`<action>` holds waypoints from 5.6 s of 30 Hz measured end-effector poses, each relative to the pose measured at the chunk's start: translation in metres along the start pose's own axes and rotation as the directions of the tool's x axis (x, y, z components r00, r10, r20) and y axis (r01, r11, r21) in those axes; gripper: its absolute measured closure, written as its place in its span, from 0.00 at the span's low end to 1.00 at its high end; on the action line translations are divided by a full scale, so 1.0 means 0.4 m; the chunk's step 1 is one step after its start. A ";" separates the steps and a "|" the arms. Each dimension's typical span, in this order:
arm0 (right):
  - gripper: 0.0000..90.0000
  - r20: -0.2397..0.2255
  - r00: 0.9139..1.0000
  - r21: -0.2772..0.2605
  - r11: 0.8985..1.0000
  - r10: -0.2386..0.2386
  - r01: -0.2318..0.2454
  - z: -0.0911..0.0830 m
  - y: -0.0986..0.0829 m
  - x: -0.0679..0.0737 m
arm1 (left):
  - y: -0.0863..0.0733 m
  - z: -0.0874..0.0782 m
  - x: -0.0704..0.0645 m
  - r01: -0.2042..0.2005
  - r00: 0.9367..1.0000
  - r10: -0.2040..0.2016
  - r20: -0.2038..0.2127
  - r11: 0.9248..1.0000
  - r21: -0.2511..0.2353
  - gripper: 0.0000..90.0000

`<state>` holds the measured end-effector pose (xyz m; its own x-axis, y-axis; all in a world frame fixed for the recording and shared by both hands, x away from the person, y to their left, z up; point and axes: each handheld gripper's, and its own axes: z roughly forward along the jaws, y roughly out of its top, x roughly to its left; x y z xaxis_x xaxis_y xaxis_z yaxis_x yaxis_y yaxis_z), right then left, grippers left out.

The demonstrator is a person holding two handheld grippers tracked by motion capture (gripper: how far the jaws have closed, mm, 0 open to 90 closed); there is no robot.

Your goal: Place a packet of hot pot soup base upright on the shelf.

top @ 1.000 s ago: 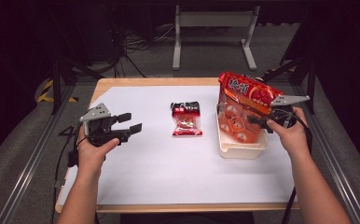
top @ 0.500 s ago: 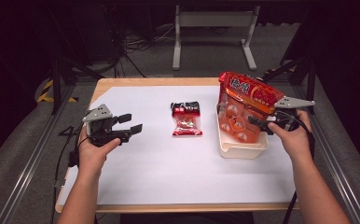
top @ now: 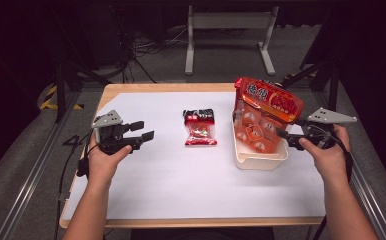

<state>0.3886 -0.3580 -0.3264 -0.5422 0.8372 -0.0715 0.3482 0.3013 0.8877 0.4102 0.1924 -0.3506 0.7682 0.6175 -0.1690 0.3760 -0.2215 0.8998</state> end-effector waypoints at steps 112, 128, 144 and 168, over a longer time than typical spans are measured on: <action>0.30 -0.130 0.980 -0.007 0.988 -0.152 0.152 -0.021 0.005 0.164 | -0.059 0.492 -0.008 0.073 0.996 -0.054 -0.069 0.950 0.305 0.92; 0.31 -0.144 0.978 0.008 0.988 -0.150 0.153 0.002 -0.001 0.172 | -0.048 0.443 -0.035 0.017 0.997 0.001 -0.082 0.976 0.219 1.00; 0.30 -0.198 0.979 -0.020 0.998 -0.055 0.052 0.029 0.006 0.193 | 0.006 0.320 -0.125 -0.088 0.996 0.089 -0.007 0.995 0.053 1.00; 0.27 -0.297 0.954 0.019 0.999 0.038 -0.034 0.111 0.043 0.261 | 0.000 0.168 -0.254 -0.203 0.972 0.211 0.102 0.976 -0.081 1.00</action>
<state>0.3720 -0.2452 -0.3389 -0.7310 0.6750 0.1003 0.3809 0.2817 0.8806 0.3670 0.0790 -0.3604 0.8791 0.4763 -0.0159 0.1690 -0.2805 0.9449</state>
